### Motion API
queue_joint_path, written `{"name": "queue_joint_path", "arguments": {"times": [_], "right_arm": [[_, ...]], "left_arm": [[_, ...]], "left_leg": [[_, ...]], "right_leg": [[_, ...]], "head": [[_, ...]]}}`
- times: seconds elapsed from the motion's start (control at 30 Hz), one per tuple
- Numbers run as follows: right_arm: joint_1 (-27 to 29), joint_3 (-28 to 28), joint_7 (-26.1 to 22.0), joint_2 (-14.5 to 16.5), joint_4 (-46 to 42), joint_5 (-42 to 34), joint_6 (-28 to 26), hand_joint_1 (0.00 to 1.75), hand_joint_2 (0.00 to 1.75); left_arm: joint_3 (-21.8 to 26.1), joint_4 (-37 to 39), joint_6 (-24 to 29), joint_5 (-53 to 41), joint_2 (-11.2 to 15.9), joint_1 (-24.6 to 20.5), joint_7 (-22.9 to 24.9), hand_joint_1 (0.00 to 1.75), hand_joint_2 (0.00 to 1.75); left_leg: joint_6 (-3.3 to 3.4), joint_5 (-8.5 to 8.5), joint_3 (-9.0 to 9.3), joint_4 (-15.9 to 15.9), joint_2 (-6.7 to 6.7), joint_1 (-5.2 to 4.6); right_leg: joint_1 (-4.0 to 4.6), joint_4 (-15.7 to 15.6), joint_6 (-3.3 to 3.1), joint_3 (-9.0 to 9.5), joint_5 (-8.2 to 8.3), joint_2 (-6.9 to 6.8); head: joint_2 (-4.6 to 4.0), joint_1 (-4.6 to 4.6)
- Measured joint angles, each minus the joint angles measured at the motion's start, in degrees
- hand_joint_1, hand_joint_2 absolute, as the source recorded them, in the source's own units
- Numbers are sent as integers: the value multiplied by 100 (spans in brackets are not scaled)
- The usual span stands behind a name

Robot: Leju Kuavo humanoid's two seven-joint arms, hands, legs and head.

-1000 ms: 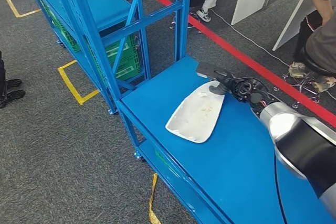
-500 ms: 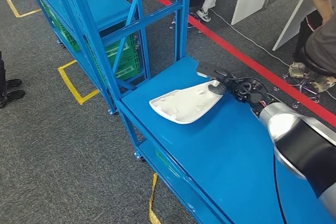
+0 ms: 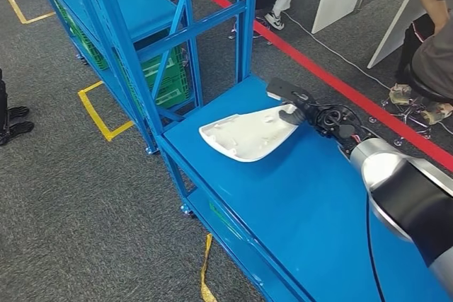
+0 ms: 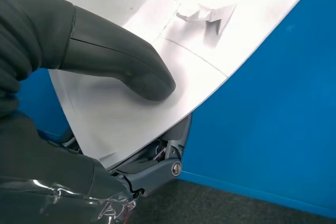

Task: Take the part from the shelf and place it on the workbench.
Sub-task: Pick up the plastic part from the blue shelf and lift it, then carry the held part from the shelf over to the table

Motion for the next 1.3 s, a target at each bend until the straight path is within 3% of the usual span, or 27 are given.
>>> {"name": "queue_joint_path", "arguments": {"times": [0.1,0.23,0.9,1.3], "right_arm": [[33,-71,-160,3,-88,-136,-36,175,175],[89,-165,-376,24,-299,-337,-57,175,175],[959,-419,-575,163,-3076,-1446,-426,175,175],[1122,-485,-501,159,-3868,-1563,-413,175,175]], "left_arm": [[0,0,3,182,0,7,-72,0,0],[0,0,64,435,-2,28,-174,0,175],[0,0,68,787,-13,199,-476,0,175],[0,0,26,820,-13,221,-524,0,175]], "left_leg": [[0,0,0,0,0,0],[0,0,0,0,0,0],[0,0,1,-1,-3,0],[0,0,2,-1,-1,0]], "right_leg": [[0,0,0,0,0,0],[1,0,0,1,0,0],[1,0,2,1,-3,-5],[1,-1,2,0,-3,-3]], "head": [[0,-1],[-1,-1],[1,1],[-1,1]]}}
